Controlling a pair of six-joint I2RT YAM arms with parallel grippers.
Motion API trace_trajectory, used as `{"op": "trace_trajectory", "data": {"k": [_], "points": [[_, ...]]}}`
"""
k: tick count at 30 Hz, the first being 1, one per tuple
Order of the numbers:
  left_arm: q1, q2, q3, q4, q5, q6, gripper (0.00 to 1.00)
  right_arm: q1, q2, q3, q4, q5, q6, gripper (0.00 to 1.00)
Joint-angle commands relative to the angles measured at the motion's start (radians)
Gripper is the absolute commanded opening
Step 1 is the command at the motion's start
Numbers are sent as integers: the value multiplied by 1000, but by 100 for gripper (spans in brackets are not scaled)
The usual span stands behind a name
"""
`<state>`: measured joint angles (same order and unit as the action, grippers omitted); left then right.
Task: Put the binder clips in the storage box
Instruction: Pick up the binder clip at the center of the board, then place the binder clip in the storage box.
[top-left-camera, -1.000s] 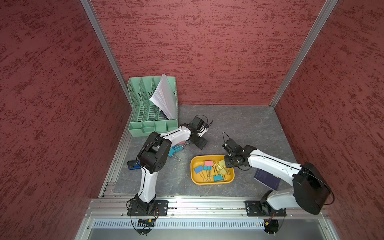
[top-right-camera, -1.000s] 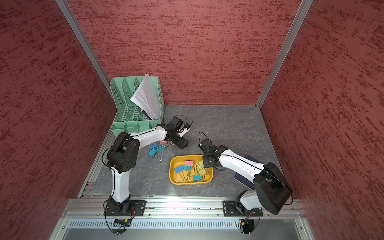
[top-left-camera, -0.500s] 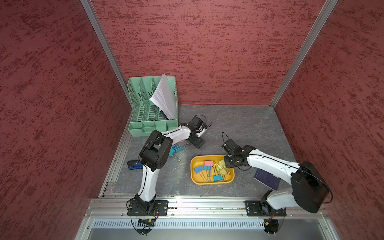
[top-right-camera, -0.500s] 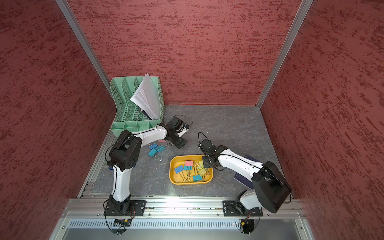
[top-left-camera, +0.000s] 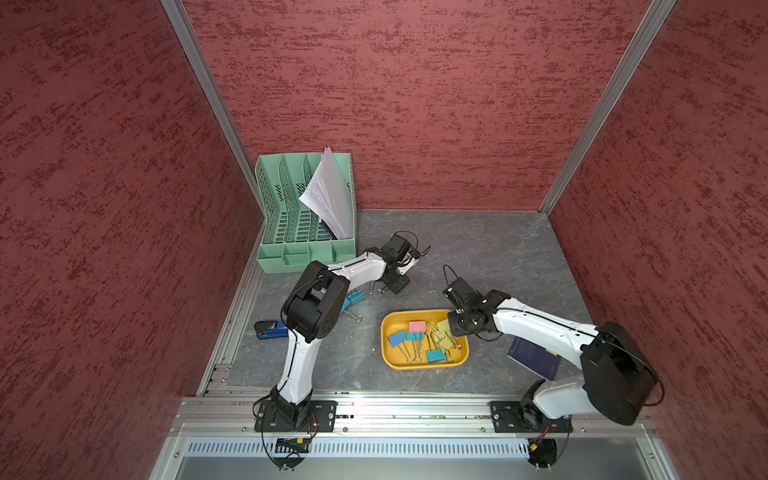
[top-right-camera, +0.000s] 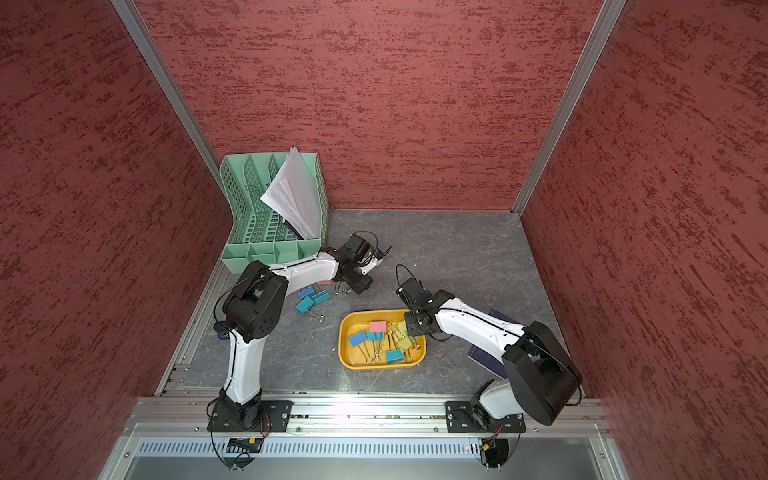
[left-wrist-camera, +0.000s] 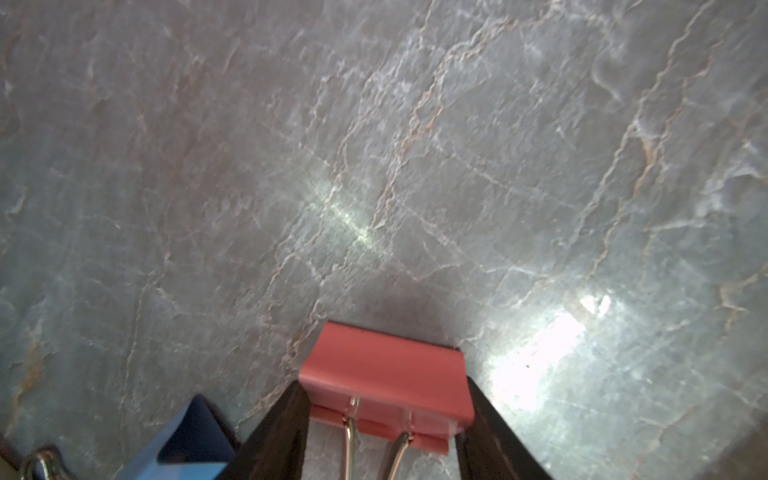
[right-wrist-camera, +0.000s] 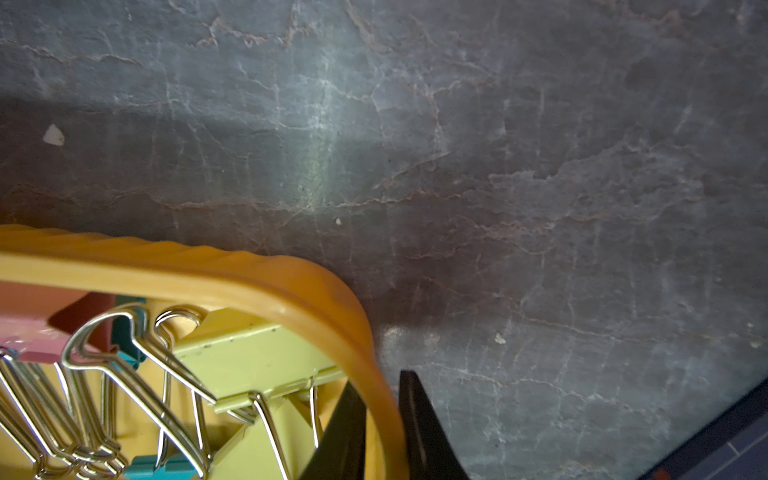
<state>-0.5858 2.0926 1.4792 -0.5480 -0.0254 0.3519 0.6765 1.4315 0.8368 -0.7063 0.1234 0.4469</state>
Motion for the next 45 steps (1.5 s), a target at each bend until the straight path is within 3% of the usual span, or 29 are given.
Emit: {"op": "trace_trajectory", "data": {"k": [1,9,13,19,27,34,37,42,45], "points": [[-3,-38,-16,31,-45,-17,56,-8,6,10,27,-12,-7,18],[-39,-256,-27,2,-143,-51,55,-8,9,9,36,-18,-8,18],[-161,-355,-55,-74,-192,-91,57,-8,13,10,40,-19,-6,19],[-378,-428,-192,-74,-146,-222,59,-8,10,8,44,-28,-4,19],[-477,-489,-354,-12,-127,-355,59,-9,-14,1,28,-21,-8,19],[-490,-555,-403,-9,-130,-411,61,-9,-18,0,31,-27,-4,20],[-480,-617,-411,-8,-145,-423,80,-9,-23,4,29,-28,-5,19],[-355,-717,-425,-28,-157,-479,93,-9,-40,14,17,-31,-6,21],[-246,-749,-431,-41,-164,-507,95,-9,-58,10,22,-33,-7,22]]}}
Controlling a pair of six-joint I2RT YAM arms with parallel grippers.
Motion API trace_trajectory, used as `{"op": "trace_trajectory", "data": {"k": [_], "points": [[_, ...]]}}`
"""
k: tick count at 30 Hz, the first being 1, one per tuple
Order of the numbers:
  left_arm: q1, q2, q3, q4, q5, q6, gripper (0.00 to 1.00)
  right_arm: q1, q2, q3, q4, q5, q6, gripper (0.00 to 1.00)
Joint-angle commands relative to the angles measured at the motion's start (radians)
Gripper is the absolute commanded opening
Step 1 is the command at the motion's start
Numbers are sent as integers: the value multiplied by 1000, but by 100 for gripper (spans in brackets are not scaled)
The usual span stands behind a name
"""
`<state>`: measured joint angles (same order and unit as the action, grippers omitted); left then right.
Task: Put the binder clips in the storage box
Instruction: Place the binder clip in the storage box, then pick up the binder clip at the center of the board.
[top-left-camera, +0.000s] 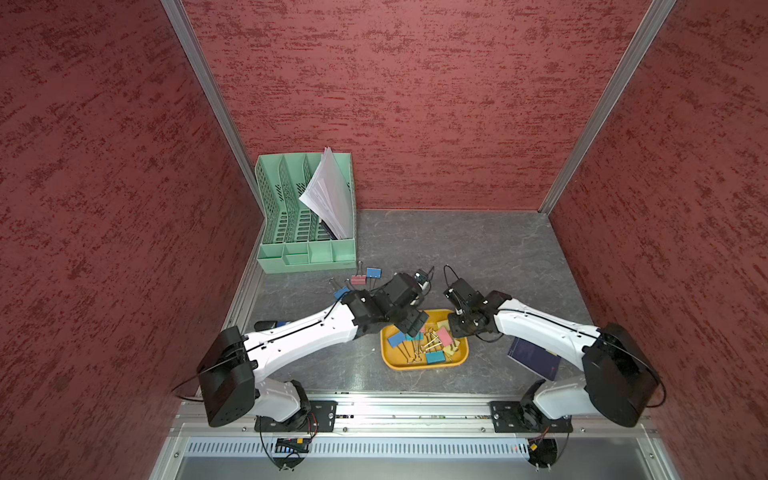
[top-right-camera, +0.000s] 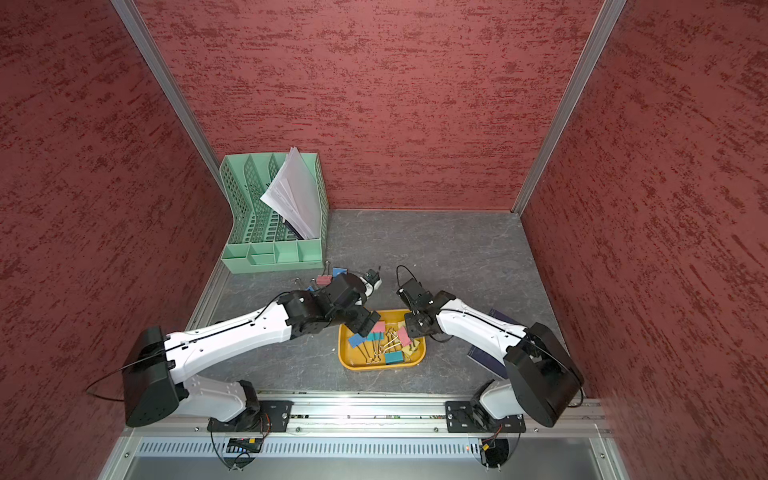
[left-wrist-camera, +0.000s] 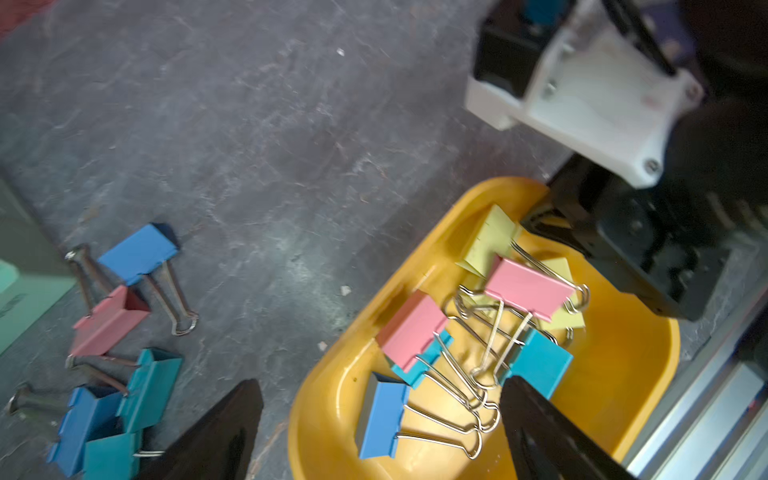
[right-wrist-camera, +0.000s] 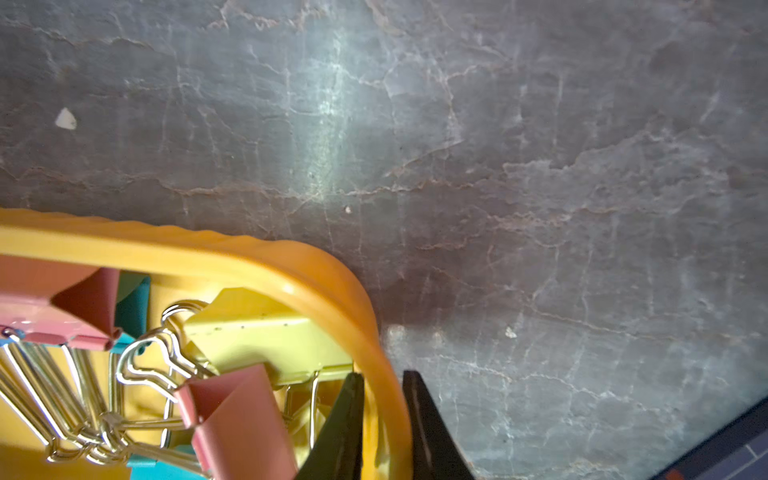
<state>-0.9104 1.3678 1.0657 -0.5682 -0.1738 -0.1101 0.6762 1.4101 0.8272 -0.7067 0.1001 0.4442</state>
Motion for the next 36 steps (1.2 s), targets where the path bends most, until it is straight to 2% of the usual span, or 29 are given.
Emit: {"op": "trace_trajectory", "data": {"k": [1,4,8,16,25,36], "points": [[110,-21,-13,-26,-21,-54,96,-9,-35,20,21,-10,-6,22],[201,30,31,-73,-17,-83,96,-9,-24,27,18,-10,-9,22],[297,164,114,-111,-23,-134,96,-9,-21,26,24,-10,-8,23],[400,413,254,-40,29,-172,96,-9,1,36,26,-10,-12,24],[452,624,419,-39,63,-162,92,-9,20,34,33,-17,-12,24],[458,713,481,-59,53,-150,85,-9,36,30,39,-16,-15,23]]}}
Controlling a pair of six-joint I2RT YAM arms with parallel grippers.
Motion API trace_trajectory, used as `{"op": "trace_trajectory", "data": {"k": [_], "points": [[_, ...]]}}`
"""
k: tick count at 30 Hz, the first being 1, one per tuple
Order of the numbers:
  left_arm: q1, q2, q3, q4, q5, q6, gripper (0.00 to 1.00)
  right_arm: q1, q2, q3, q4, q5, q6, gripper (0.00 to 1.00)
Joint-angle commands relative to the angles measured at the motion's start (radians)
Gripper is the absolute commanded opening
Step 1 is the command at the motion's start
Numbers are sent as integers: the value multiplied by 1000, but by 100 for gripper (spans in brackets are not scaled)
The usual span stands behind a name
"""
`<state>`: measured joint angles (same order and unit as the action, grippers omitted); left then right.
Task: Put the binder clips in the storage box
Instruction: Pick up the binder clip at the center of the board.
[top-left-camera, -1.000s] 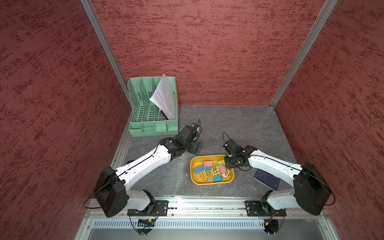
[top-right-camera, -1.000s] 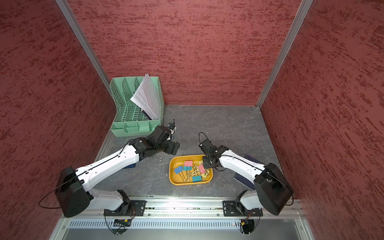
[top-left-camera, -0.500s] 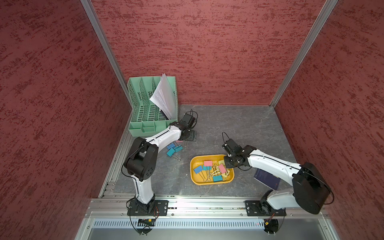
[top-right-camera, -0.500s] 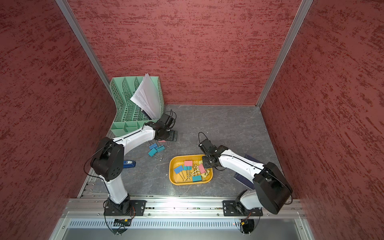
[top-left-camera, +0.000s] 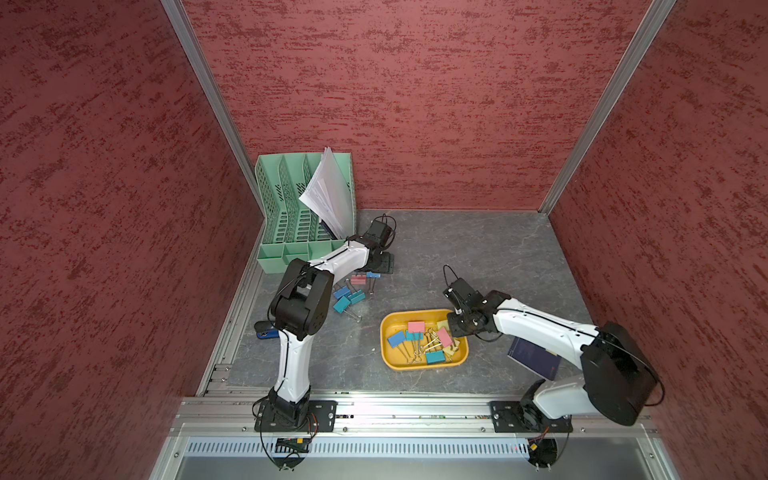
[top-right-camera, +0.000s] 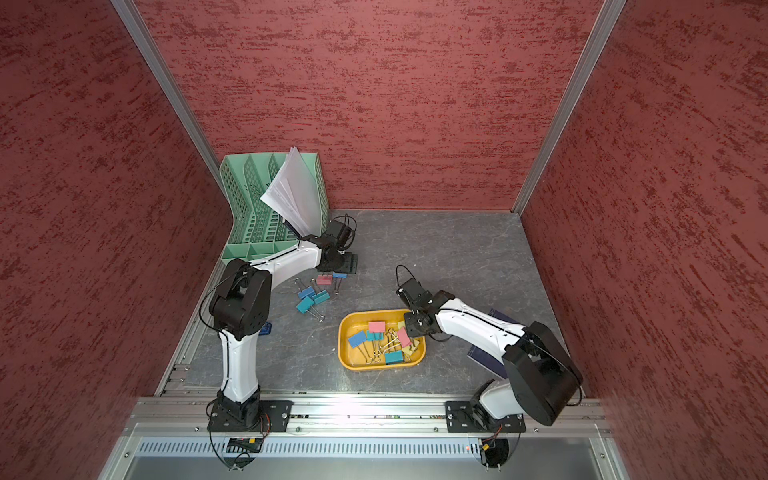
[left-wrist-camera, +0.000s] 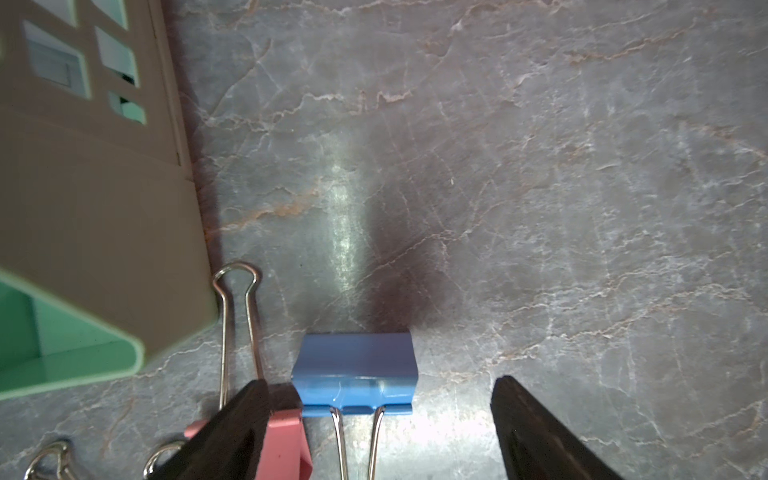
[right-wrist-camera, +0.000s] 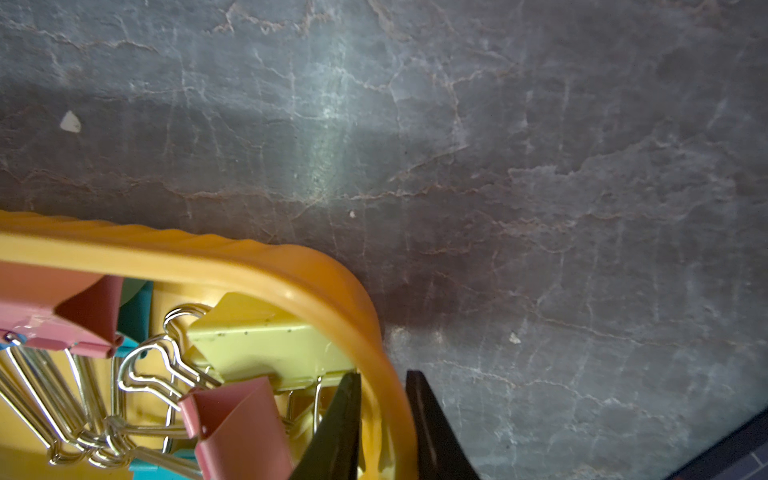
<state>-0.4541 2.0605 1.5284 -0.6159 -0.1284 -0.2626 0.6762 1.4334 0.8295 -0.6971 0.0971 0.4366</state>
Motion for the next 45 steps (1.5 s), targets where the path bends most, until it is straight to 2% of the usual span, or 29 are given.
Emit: {"op": "trace_trajectory", "data": {"k": [1,9,11,16,23,32,37,41,45], "points": [[2,24,18,-15,5,2,83,-9,15,31,30,-14,-7,23],[3,43,1,-17,-12,4,81,-9,18,28,33,-17,-7,23],[3,53,4,-16,-12,5,75,-9,18,28,34,-19,-7,23],[5,62,1,-15,-28,6,71,-9,14,26,27,-14,-7,23],[8,66,-6,-4,-33,11,59,-9,13,31,24,-14,-9,23],[-15,-45,-51,39,-22,56,45,-9,18,32,24,-7,-8,22],[-84,-203,-92,28,-39,117,44,-9,18,34,21,-6,-9,22],[-207,-349,-139,-16,-63,173,44,-9,18,35,23,-7,-8,22],[-357,-502,-251,-15,-26,170,44,-8,18,34,24,-9,-7,22]]}}
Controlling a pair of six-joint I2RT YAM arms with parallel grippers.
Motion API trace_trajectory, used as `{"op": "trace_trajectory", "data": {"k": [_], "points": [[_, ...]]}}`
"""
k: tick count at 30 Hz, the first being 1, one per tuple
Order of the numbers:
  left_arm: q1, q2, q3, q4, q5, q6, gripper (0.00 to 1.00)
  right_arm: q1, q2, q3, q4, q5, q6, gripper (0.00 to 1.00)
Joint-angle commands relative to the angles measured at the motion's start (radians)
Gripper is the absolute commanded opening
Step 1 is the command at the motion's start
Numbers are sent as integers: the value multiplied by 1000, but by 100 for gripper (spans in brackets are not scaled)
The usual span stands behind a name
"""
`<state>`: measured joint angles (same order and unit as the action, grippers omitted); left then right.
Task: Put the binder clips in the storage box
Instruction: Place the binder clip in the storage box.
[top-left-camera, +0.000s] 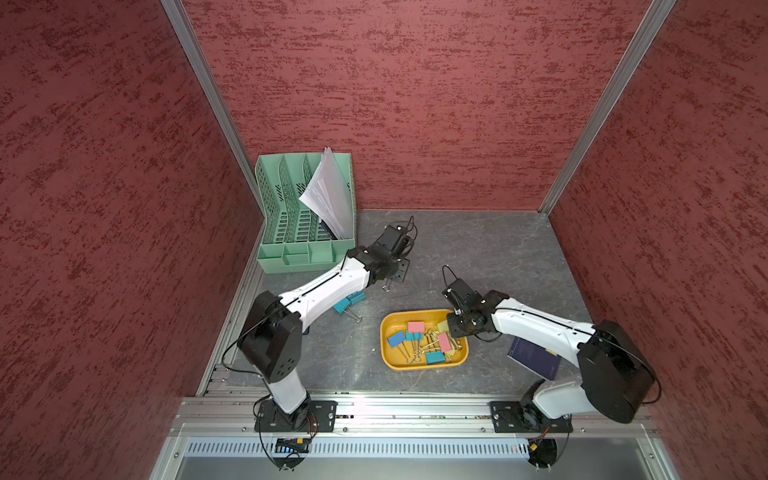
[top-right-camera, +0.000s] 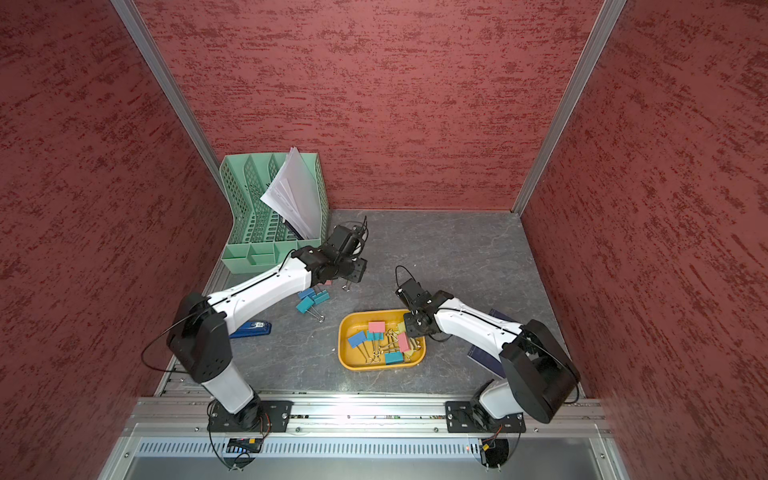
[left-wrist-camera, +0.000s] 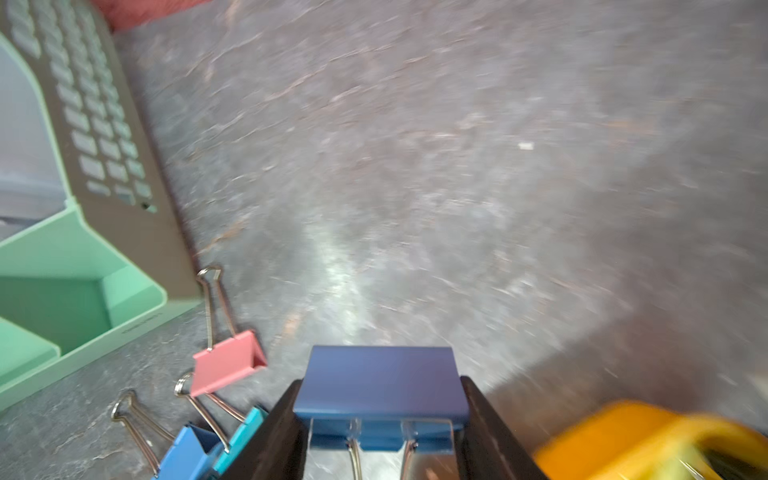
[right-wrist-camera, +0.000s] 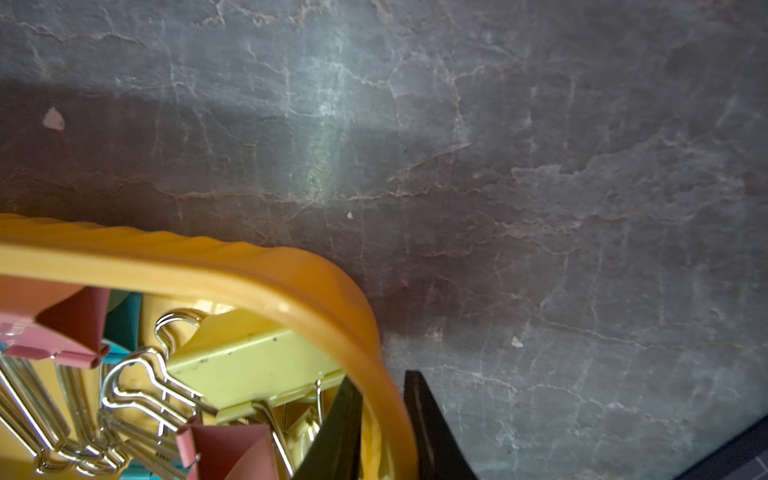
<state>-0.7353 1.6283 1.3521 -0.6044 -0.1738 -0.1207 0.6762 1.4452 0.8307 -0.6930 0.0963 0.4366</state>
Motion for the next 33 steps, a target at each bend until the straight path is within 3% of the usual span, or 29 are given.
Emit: {"op": "trace_trajectory", "data": {"k": [1,8,14,17,19,21,25,29,33], "points": [[-104,-96,-100,-29,33,22,44,-9,4,33,19,-8,-7,22],[-311,-180,-268,3,77,46,45,-9,6,29,22,-11,-12,23],[-384,-129,-305,34,124,63,44,-9,6,26,26,-12,-9,22],[-403,-86,-312,27,136,69,54,-9,6,24,21,-6,-11,22],[-402,-60,-328,54,130,71,62,-10,6,20,23,-6,-11,23],[-397,-45,-339,88,125,73,82,-8,7,22,24,-6,-10,23],[-359,-60,-342,150,98,54,90,-9,19,27,29,-11,-10,24],[-308,-171,-360,177,17,12,91,-9,36,28,29,-14,-9,24],[-161,-300,-393,177,-54,-88,95,-8,35,27,32,-19,-9,25]]}}
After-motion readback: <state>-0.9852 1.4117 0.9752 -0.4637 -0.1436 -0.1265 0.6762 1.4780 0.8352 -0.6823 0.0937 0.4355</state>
